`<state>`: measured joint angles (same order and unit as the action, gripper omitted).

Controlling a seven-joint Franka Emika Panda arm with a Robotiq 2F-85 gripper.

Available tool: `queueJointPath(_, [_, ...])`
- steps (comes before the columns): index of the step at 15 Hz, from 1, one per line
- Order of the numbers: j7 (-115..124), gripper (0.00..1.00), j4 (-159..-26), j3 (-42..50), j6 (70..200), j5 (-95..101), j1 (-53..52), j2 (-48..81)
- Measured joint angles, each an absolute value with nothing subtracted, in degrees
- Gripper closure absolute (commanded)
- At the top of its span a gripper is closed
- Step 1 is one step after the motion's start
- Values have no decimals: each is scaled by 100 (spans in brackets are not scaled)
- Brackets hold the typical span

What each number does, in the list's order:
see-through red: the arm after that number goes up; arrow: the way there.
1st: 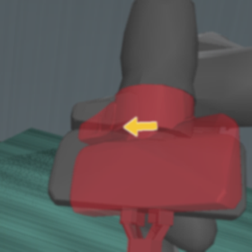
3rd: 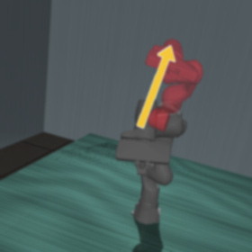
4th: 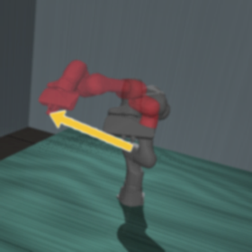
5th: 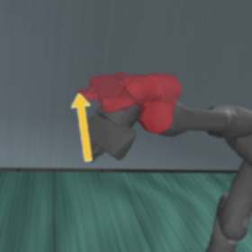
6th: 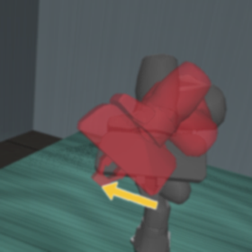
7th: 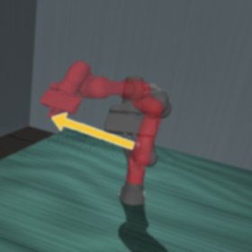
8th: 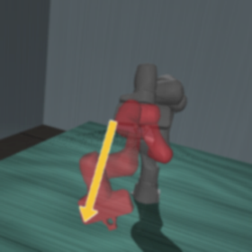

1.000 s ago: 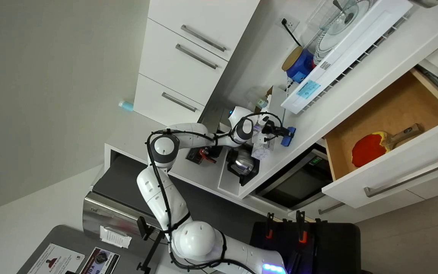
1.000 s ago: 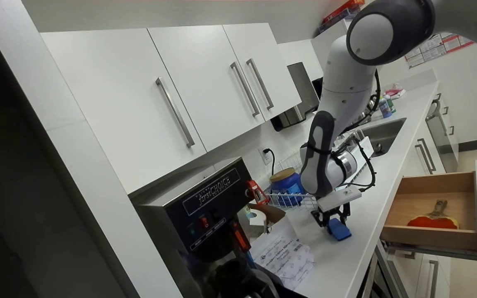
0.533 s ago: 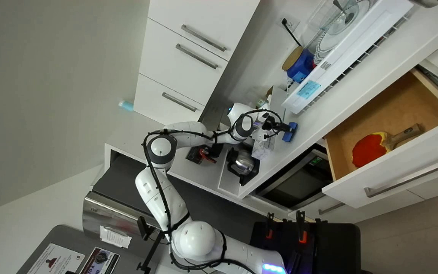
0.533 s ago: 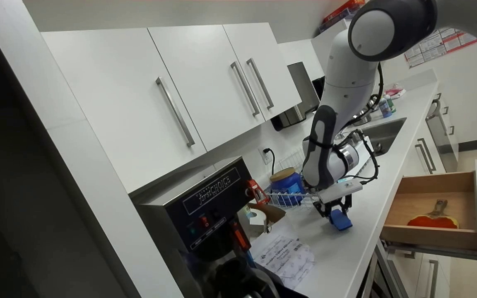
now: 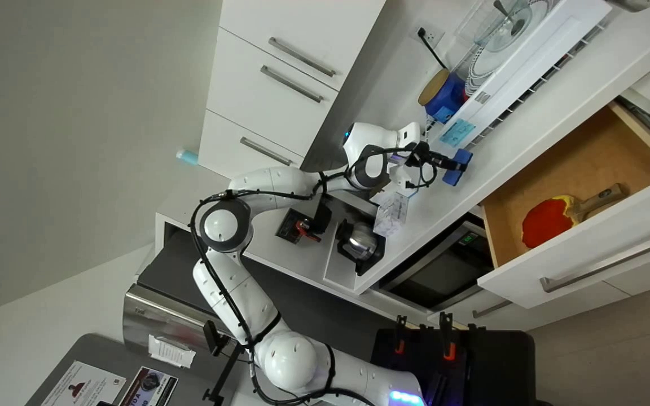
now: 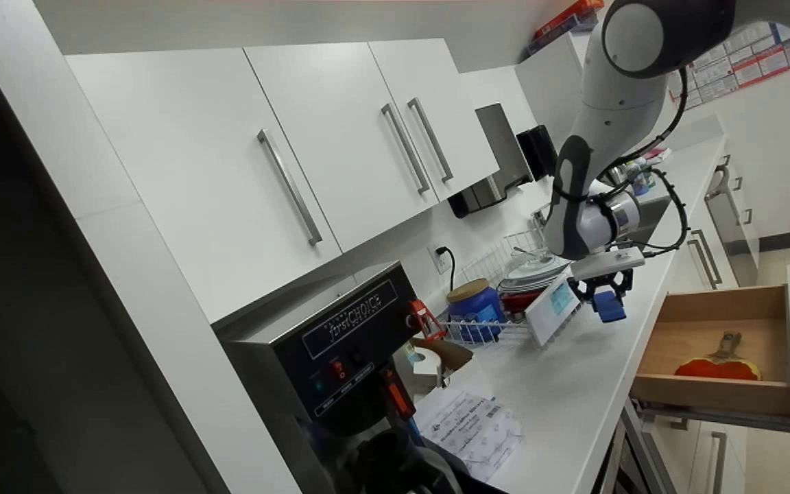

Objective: Move the duster to the right

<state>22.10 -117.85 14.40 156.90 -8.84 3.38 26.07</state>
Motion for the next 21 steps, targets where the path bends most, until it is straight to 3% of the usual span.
queueJointPath(15, [3346, 69, -11116, 1422, 16137, -1944, 802, 3343])
queueJointPath(16, [3388, 19, -11056, 1430, 16137, -1945, 818, 3391])
queueJointPath(17, [3392, 18, -11002, 1441, 16137, -1945, 846, 3432])
queueJointPath(20, [3392, 0, -10875, 1479, 16136, -1945, 939, 3521])
queueJointPath(21, [3392, 0, -10853, 1479, 16136, -1945, 954, 3531])
